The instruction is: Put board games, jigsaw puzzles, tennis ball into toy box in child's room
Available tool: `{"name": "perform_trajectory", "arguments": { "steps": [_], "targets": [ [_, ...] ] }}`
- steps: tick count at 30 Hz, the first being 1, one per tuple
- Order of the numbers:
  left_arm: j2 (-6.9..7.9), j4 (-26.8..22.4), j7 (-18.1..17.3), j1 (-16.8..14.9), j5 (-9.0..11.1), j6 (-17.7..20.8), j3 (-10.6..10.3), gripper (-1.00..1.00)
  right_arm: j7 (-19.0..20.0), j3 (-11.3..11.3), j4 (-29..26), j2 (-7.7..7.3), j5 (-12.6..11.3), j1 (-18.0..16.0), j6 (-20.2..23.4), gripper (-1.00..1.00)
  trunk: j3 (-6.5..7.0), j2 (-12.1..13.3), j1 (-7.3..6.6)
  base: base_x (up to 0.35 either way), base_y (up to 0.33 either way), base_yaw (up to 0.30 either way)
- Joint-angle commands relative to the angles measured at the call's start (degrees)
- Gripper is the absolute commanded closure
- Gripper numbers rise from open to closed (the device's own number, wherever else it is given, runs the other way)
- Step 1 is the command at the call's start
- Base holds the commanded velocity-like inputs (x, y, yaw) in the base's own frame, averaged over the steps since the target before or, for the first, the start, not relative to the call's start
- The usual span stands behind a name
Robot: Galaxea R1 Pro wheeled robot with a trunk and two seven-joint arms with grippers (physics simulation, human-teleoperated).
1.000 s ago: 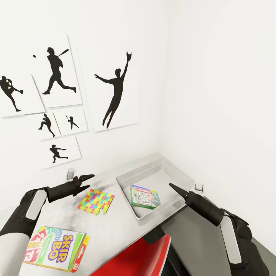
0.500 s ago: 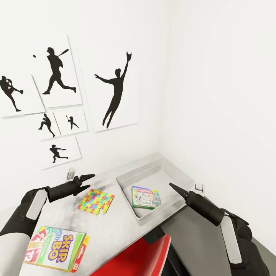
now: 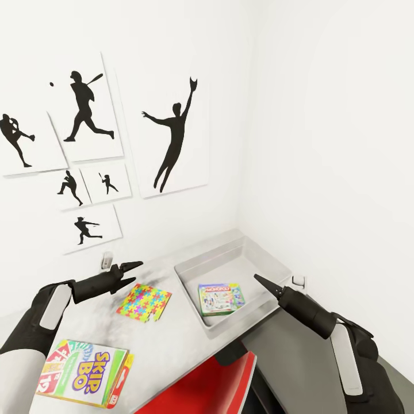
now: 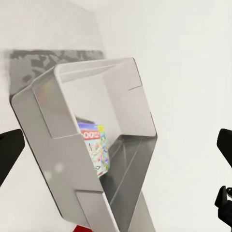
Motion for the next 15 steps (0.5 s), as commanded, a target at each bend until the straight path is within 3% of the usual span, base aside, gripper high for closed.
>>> {"name": "perform_trajectory", "arguments": {
  "steps": [1, 15],
  "targets": [
    [-0.01, -0.02, -0.34, -0.06, -0.25, 0.24, 0.10, -1.00, 0.11, -0.10, -0.01, 0.05, -0.09, -0.06, 0.32, -1.00, -0.13, -0.13, 0.04, 0.000, 0.000, 0.000],
    [-0.02, -0.16, -0.40, -0.05, -0.25, 0.15, 0.19, -1.00, 0.16, -0.18, -0.29, 0.05, -0.08, -0.06, 0.24, -1.00, -0.13, -0.13, 0.04, -0.013, 0.000, 0.000]
  ]
}}
